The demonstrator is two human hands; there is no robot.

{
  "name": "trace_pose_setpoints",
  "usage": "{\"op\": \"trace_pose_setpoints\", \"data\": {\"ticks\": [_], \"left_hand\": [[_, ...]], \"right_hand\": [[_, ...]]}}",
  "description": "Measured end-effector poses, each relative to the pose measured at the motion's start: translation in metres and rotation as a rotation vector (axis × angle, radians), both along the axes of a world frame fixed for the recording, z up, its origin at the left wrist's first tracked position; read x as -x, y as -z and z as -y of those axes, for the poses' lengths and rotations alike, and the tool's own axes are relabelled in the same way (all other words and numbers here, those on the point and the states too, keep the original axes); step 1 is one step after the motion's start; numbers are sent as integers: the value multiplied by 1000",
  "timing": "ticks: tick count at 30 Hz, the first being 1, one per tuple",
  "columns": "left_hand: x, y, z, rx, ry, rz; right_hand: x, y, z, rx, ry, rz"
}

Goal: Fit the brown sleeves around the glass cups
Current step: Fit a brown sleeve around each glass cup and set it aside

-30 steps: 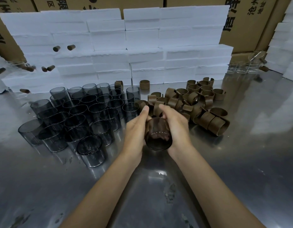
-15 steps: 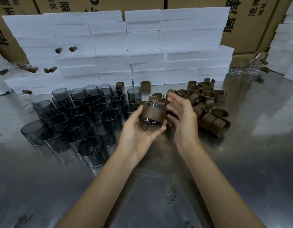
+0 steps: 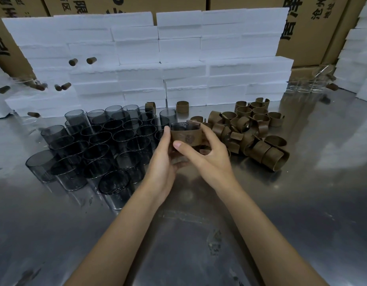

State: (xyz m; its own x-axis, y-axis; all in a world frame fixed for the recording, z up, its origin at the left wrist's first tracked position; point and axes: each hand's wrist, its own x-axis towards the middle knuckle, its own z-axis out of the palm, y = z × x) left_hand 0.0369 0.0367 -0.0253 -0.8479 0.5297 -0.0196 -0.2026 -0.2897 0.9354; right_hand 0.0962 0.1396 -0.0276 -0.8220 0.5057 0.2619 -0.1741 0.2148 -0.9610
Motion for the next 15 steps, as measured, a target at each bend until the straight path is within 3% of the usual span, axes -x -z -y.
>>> {"op": "trace_pose_setpoints", "data": {"ticks": [6, 15], "left_hand": [[7, 3, 3, 122, 19, -140], [14, 9, 7, 185, -48, -116]], "right_hand": [[1, 4, -2, -48, 35, 17], [4, 16, 2, -272, 145, 70]]}}
